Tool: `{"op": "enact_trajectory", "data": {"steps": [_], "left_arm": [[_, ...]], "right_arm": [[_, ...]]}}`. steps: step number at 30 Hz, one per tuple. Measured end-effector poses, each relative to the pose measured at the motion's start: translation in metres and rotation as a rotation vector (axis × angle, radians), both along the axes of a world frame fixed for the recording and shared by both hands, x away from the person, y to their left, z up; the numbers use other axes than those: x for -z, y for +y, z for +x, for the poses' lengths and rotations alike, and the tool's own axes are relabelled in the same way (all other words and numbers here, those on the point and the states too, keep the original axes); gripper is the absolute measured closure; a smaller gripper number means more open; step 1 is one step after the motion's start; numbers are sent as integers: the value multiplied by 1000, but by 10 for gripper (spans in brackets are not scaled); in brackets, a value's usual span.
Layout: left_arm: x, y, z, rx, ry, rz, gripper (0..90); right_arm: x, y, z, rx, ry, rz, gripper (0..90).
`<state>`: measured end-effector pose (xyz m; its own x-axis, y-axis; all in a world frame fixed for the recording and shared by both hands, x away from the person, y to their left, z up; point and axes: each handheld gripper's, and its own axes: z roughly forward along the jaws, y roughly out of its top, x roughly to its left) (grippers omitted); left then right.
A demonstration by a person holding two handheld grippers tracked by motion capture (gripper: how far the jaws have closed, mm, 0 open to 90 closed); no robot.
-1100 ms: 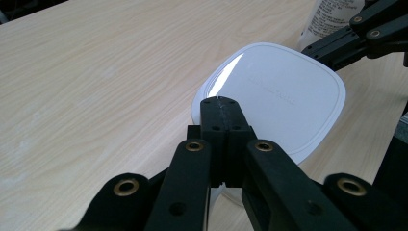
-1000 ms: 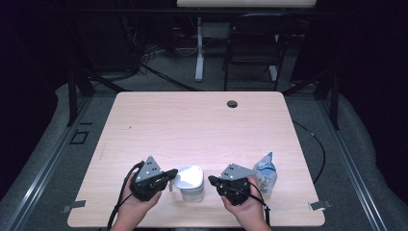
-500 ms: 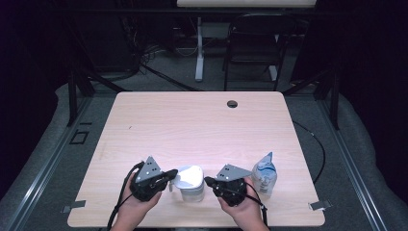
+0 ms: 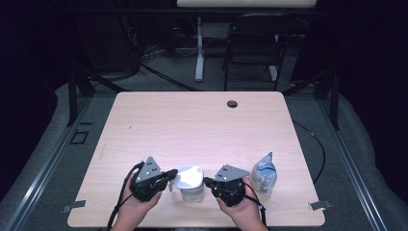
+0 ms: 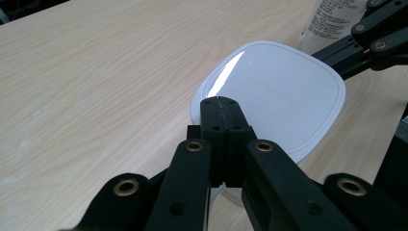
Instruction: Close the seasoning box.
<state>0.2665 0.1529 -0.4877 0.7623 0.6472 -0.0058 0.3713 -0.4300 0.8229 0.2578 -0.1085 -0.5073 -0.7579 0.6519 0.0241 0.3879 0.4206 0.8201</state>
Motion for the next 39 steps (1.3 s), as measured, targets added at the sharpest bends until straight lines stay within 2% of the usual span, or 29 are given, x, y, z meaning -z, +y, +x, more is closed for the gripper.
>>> {"op": "enact_trajectory", "data": {"steps": [8, 12, 17, 21, 28, 33, 39], "left_arm": [[0, 2, 0, 1, 7, 0, 900], [-2, 9, 0, -14, 10, -18, 900], [-4, 20, -1, -38, 18, -50, 853], [-3, 25, -1, -46, 16, -55, 828], [0, 33, -4, -53, 22, -75, 703], [4, 37, -5, -55, 23, -71, 624], [10, 42, -8, -50, 23, -50, 590]], "right_arm": [[0, 0, 0, 1, 2, 2, 900], [-2, 1, 0, -4, 3, 2, 900], [-4, 1, 0, -7, 0, -2, 900], [-6, 2, -1, -8, -2, -3, 900], [-12, 2, -1, -14, -7, 1, 900], [-15, 4, -1, -20, -7, -7, 900], [-18, 5, -1, -22, -10, -11, 900]]}}
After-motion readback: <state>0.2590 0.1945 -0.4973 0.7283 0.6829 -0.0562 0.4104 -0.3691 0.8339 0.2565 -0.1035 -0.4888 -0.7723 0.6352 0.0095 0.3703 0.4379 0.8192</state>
